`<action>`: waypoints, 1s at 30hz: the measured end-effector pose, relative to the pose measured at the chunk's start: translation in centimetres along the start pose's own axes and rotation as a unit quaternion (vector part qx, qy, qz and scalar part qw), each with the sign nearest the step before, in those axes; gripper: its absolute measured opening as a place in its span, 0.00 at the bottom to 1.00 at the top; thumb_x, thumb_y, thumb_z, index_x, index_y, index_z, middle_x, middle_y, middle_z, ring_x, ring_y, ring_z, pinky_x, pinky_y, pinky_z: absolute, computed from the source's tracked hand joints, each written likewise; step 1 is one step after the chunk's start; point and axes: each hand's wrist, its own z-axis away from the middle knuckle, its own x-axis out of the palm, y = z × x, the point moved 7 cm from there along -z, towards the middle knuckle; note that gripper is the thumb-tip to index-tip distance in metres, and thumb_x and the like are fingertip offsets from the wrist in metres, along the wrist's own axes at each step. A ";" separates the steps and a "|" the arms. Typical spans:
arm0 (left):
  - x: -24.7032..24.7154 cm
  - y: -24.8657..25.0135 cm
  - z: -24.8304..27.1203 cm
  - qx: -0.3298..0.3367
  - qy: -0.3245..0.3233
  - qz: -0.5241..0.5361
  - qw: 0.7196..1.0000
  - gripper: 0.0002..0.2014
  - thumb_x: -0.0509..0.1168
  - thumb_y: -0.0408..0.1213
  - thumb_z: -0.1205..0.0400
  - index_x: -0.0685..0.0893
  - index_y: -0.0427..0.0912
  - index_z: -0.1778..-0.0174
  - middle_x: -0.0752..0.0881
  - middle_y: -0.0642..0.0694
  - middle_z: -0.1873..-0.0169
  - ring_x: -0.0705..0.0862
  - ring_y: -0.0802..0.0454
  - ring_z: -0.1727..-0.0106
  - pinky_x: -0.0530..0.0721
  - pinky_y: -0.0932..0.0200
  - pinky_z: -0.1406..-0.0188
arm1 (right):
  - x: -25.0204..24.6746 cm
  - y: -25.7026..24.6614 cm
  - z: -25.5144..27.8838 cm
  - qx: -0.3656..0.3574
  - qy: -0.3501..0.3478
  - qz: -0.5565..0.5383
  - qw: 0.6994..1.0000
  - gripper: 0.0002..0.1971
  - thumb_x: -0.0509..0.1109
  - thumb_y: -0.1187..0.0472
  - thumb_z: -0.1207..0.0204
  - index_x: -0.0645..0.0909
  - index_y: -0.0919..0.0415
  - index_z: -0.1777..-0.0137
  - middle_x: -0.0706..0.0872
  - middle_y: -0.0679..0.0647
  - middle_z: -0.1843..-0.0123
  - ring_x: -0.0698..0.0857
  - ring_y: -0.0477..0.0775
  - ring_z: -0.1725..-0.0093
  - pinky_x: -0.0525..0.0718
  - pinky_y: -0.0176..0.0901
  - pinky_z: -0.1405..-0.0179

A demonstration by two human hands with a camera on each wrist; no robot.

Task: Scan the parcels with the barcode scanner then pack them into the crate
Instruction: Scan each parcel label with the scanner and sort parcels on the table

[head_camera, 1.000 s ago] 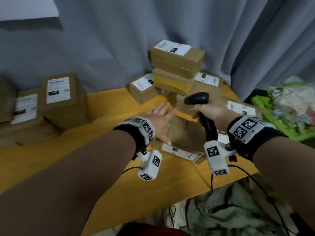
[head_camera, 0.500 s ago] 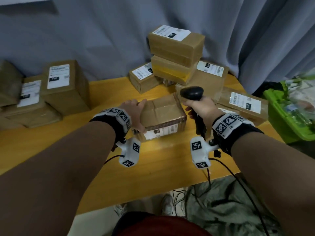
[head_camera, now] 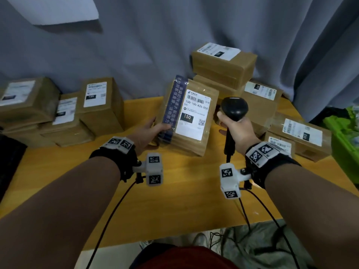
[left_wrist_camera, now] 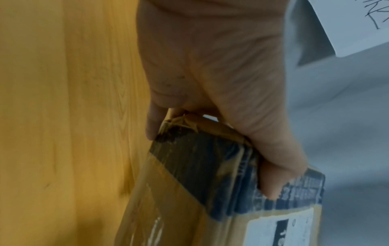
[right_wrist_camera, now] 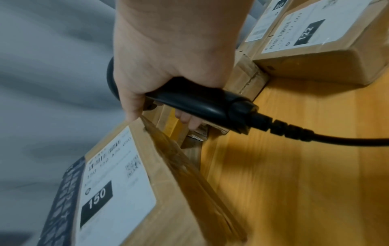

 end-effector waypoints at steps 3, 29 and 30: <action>-0.6 0.4 0.5 0.005 -0.011 -0.009 1.000 0.15 0.67 0.48 0.20 0.74 0.64 0.39 0.82 0.47 0.40 0.81 0.44 0.39 0.79 0.39 0.33 | 0.9 -1.2 0.0 -0.016 -0.021 -0.001 1.000 0.11 0.80 0.57 0.29 0.83 0.50 0.50 0.88 0.53 0.45 0.86 0.55 0.41 0.88 0.47 0.48; -5.9 -3.8 2.9 -0.076 0.154 0.019 0.985 0.27 0.70 0.60 0.30 0.83 0.39 0.49 0.83 0.44 0.56 0.80 0.45 0.53 0.72 0.51 0.51 | 14.5 -8.2 5.2 0.049 -0.236 0.146 0.960 0.04 0.68 0.68 0.28 0.79 0.62 0.63 0.77 0.52 0.77 0.75 0.48 0.80 0.76 0.36 0.80; -6.0 -3.7 3.0 -0.072 0.157 0.021 0.985 0.26 0.70 0.59 0.29 0.83 0.40 0.48 0.84 0.46 0.57 0.80 0.46 0.54 0.73 0.52 0.51 | 14.6 -8.3 5.4 0.046 -0.237 0.144 0.960 0.04 0.68 0.68 0.28 0.79 0.62 0.63 0.77 0.52 0.77 0.74 0.48 0.80 0.75 0.36 0.80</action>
